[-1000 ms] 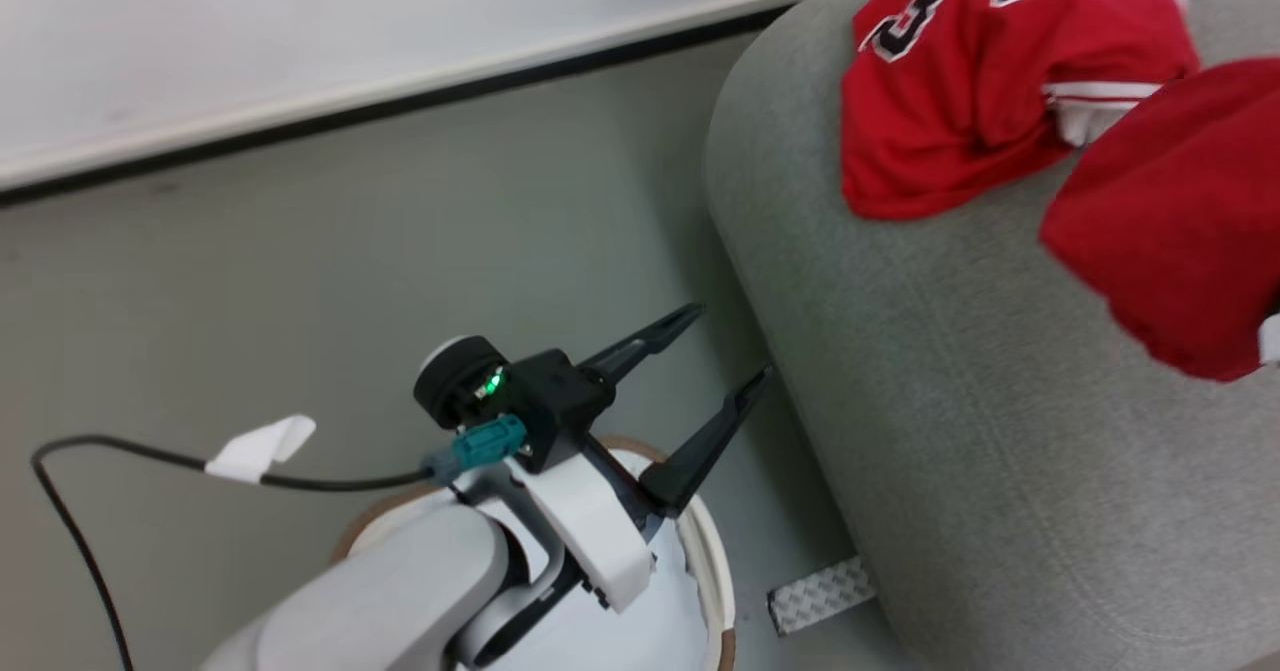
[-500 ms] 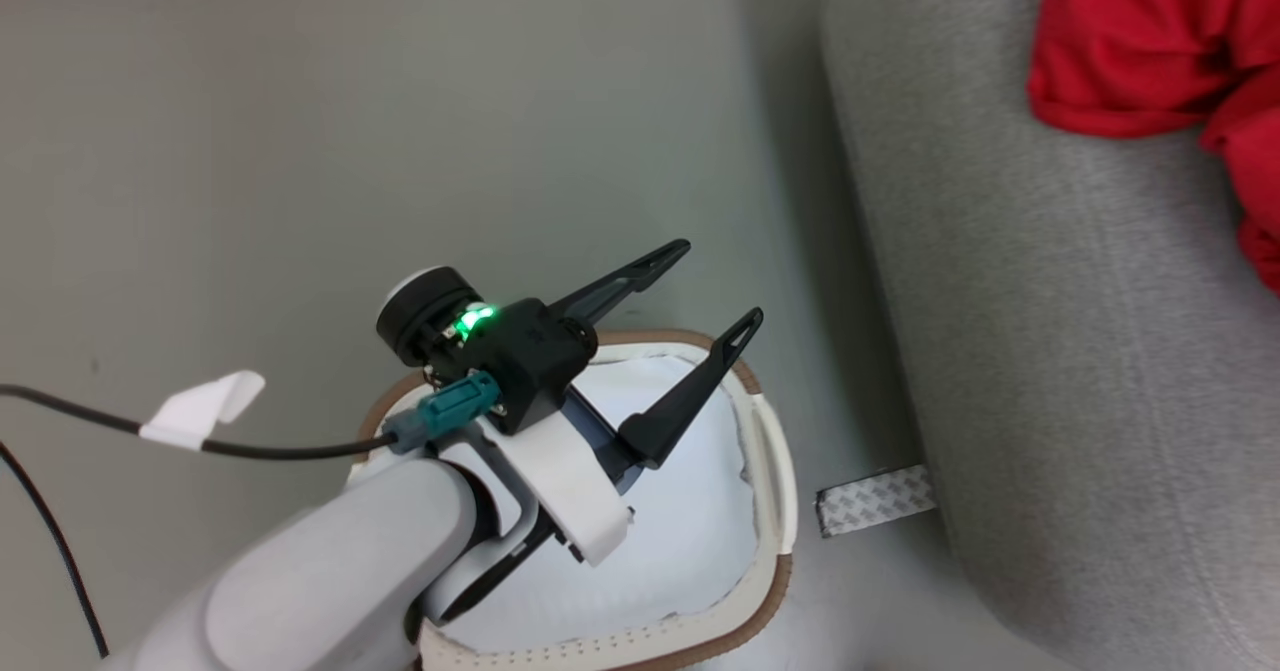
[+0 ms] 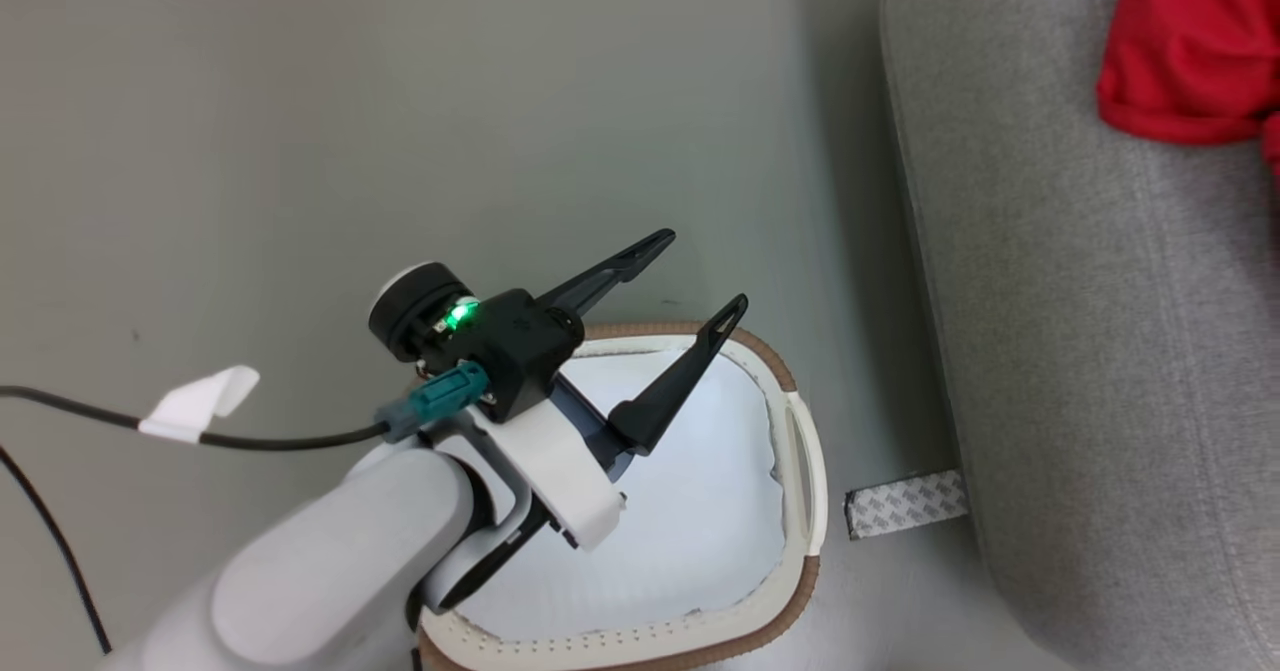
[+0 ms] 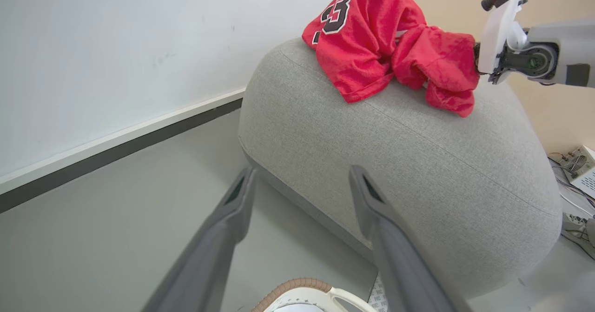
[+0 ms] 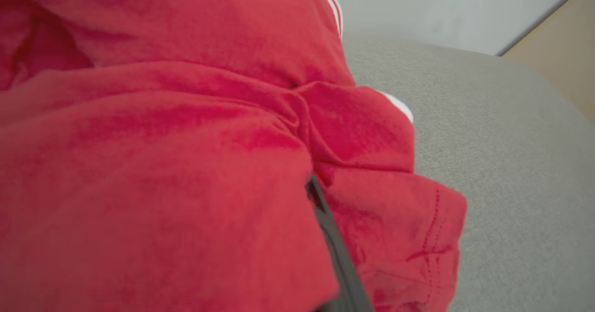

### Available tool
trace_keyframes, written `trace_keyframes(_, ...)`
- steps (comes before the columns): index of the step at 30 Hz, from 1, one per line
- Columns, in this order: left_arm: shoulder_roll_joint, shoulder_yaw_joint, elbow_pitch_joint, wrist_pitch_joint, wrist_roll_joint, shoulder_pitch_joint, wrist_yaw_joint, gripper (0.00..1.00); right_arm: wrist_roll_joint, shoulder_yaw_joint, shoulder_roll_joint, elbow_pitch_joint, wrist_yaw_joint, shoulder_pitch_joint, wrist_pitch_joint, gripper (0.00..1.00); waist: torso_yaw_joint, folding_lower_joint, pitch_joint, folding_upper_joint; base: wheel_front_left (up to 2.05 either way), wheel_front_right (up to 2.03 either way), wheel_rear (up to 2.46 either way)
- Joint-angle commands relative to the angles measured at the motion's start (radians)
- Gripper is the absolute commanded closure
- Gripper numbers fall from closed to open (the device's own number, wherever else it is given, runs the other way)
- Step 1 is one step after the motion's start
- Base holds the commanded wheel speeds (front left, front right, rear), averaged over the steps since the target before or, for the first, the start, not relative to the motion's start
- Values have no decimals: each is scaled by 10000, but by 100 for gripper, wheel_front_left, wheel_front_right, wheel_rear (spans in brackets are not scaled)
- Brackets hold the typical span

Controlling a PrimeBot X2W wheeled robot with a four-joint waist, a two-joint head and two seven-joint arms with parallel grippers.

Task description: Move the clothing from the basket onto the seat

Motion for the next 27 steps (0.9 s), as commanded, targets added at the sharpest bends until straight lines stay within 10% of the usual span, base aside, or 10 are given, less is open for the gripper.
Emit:
trace_keyframes(1,-28,25,77,-118,-96,99,8,0,134,187,-72,68,-23,-12,78,0,-70,-2,-266,0,0,0,0)
trace_keyframes(15,-215,84,751,-807,-741,1322,337,0,2880,3648,-1886,-1800,-26,2048,1724,0,-420,-2,-2911,0,0,0,0)
trace_keyframes(27,-200,685,858,-1347,-1521,2858,1129,0,3323,3348,-2763,-4598,-26,3285,2086,0,-124,-2,-5260,0,0,0,0)
